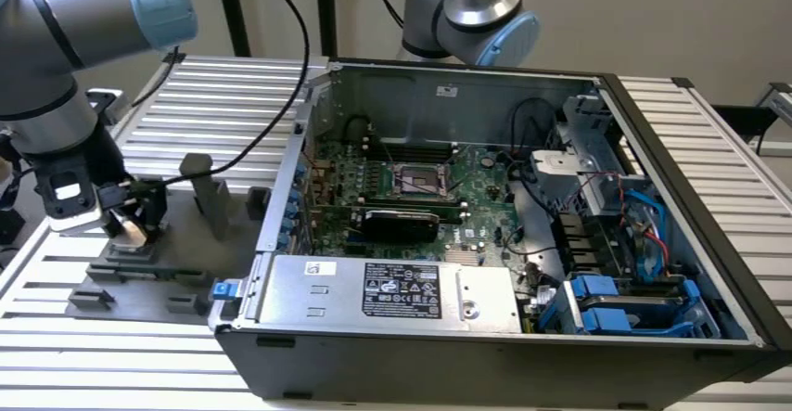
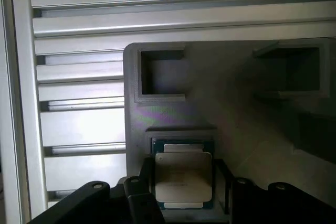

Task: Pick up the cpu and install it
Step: 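Pick up the cpu and move it towards the insertion slot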

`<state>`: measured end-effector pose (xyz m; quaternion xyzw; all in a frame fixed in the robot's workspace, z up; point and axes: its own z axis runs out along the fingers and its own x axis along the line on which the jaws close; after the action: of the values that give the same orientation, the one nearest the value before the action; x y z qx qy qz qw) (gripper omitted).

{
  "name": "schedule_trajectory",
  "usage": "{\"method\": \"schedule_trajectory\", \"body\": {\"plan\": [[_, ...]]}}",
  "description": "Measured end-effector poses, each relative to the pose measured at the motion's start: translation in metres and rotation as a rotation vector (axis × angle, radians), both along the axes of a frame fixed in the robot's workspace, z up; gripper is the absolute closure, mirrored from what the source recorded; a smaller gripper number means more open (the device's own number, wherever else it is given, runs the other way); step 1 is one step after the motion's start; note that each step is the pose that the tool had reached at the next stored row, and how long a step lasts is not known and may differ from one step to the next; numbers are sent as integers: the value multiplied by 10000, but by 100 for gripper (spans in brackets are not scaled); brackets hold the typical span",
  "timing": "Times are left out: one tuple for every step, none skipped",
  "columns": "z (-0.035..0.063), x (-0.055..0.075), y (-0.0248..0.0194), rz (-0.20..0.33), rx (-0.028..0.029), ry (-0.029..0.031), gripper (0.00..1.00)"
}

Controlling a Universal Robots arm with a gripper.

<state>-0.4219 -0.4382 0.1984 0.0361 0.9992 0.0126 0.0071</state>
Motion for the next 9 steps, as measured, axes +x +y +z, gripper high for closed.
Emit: {"method": "schedule_trajectory", "body": {"plan": [[45,0,0,0,1,0,45],[88,0,0,0,1,1,45],[138,1,-1,1,0,4,45],[182,1,0,0,1,3,45],[227,1,0,0,1,3,45],[271,1,0,0,1,4,45],[317,2,0,1,0,3,45],[362,3,0,1,1,4,45],[408,4,0,1,1,4,45]]}}
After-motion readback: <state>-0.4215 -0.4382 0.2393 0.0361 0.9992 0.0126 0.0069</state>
